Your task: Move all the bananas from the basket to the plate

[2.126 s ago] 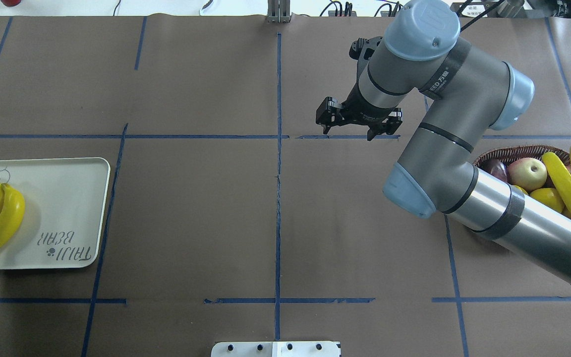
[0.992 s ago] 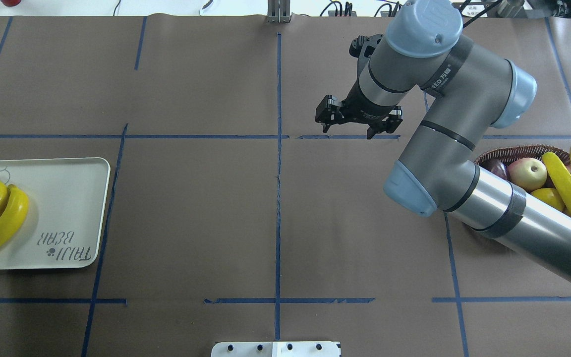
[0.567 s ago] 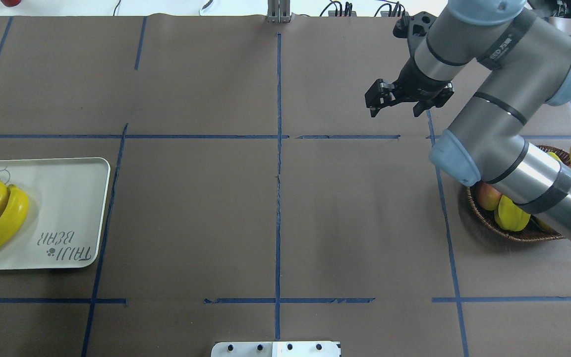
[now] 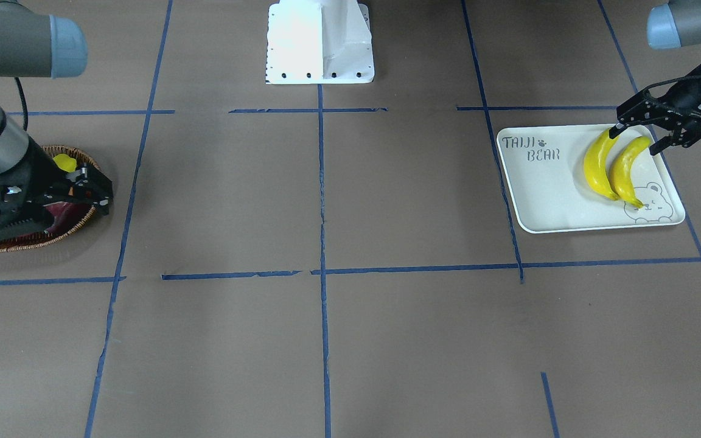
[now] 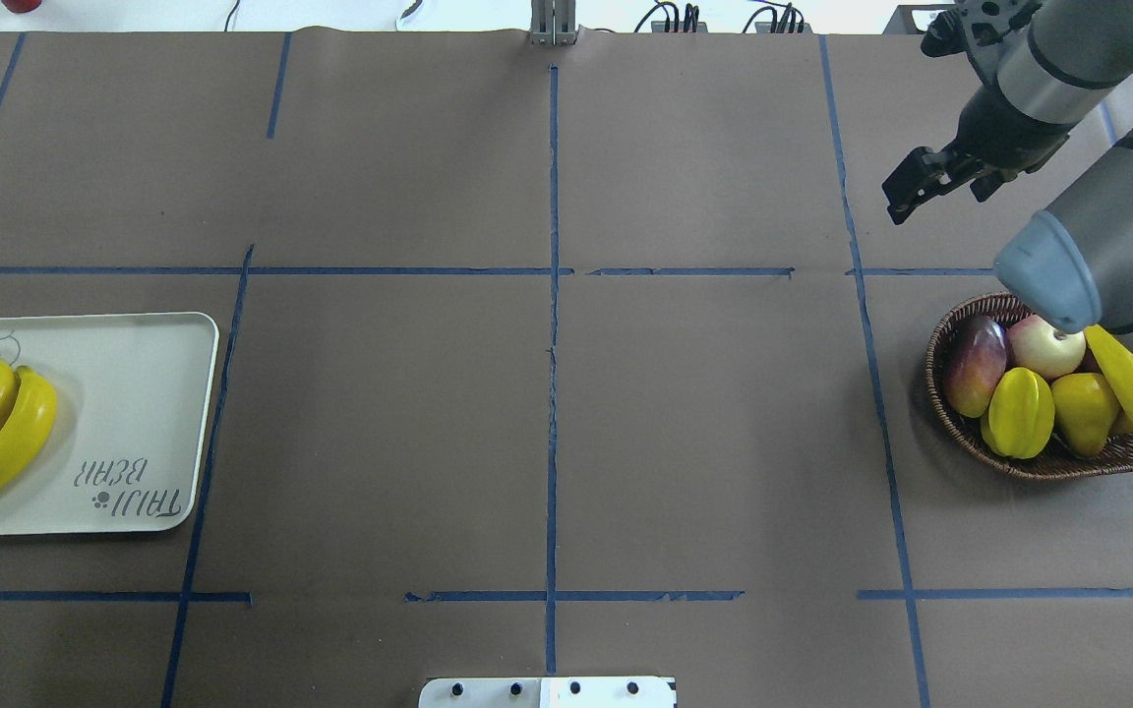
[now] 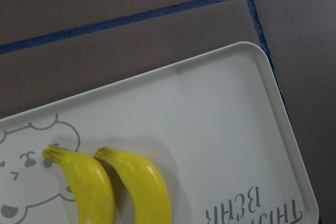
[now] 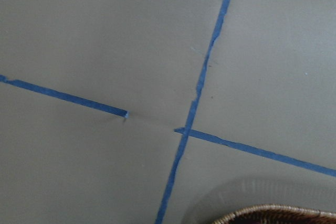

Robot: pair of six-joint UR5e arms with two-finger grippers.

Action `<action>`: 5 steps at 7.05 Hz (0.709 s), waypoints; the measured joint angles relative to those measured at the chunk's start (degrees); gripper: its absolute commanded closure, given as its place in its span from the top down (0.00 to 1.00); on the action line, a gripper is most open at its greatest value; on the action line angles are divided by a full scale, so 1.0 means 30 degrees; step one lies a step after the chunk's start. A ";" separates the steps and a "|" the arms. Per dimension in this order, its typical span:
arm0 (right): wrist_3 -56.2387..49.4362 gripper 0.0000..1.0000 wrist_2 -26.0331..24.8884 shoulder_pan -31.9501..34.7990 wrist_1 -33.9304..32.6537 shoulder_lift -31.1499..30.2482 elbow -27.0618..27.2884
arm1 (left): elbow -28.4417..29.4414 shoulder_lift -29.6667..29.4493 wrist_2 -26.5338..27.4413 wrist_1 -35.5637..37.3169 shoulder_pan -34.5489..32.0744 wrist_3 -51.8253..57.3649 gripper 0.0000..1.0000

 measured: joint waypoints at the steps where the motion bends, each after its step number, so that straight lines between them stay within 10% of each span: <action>1: -0.1281 1.00 -0.0045 0.0402 -0.0085 -0.0721 0.0201 | -0.0017 -0.0125 0.0274 0.0059 0.0002 0.0001 1.00; 5: -0.2388 1.00 -0.0680 0.0695 0.0031 -0.2969 0.0207 | -0.0020 -0.0202 0.0653 0.0072 0.0040 0.0001 1.00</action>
